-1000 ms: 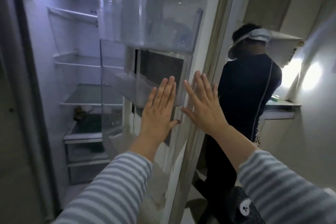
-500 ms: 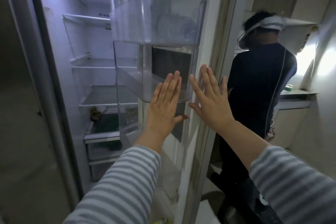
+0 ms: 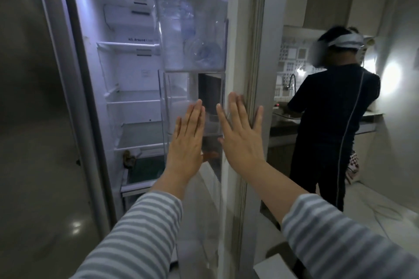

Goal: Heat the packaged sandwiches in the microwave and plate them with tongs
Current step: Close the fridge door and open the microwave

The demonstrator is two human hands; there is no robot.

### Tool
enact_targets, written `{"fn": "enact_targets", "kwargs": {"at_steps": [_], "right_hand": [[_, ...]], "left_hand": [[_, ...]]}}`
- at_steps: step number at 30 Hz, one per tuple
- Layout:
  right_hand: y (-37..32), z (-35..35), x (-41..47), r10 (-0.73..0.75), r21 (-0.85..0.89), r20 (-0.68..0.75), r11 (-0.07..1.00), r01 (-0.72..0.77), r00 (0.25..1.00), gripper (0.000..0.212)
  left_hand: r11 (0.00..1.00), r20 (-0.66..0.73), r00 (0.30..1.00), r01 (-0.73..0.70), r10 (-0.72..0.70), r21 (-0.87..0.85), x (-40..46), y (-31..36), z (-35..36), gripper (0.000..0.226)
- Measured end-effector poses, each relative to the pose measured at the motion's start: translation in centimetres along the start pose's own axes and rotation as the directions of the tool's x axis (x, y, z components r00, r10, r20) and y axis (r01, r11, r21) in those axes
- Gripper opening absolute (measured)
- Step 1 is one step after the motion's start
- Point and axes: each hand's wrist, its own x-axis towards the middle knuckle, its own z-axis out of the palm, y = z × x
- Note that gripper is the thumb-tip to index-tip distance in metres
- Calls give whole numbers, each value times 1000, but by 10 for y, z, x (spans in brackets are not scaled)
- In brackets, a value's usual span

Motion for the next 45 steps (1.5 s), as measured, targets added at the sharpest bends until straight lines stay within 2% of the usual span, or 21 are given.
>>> {"fn": "enact_targets", "kwargs": {"at_steps": [4,9,13,15,17,20,23,27,30,34,38,41,45], "right_hand": [[-58,-11,11,19,21,3,1000,-19,1000,93],[-110,-28,25,-85,110,11,990,83,996,74],[-128,-25,19,-173,237,-197,947,218,965,53],[-127,-25,15,-153,304,-280,922,239,948,51],[-122,-25,13,-74,370,-315,909,194,946,50],[-110,-13,12,24,464,-254,880,100,967,50],[-100,9,17,61,487,-179,873,35,982,51],[-98,42,35,36,519,-38,854,-11,999,56],[-105,72,59,-11,544,1,839,8,1000,60],[-119,117,100,-58,542,4,839,46,998,70],[-146,161,136,-180,552,-4,820,152,984,77],[-169,189,154,-210,561,-90,797,224,973,79],[-184,213,179,-234,466,-196,832,300,952,79]], "left_hand": [[999,57,998,30,-28,-27,-12,-47,-14,125],[994,128,987,88,-96,68,-29,-99,-40,104],[990,105,985,132,-136,47,-52,-114,-58,84],[990,72,988,136,-138,35,-57,-113,-65,77],[991,24,991,132,-132,14,-56,-109,-71,73],[998,-37,998,61,-60,20,-48,-101,-74,76],[994,-84,995,-38,47,102,-34,-95,-66,79],[977,-67,993,-80,95,200,-15,-101,-39,76],[937,-39,993,-95,115,336,0,-121,-14,72],[882,-13,998,-50,63,469,18,-153,14,77],[792,9,998,38,-55,609,25,-193,38,103],[770,-47,996,87,-74,632,29,-220,48,111],[756,-69,995,103,-76,646,36,-252,59,110]]}}
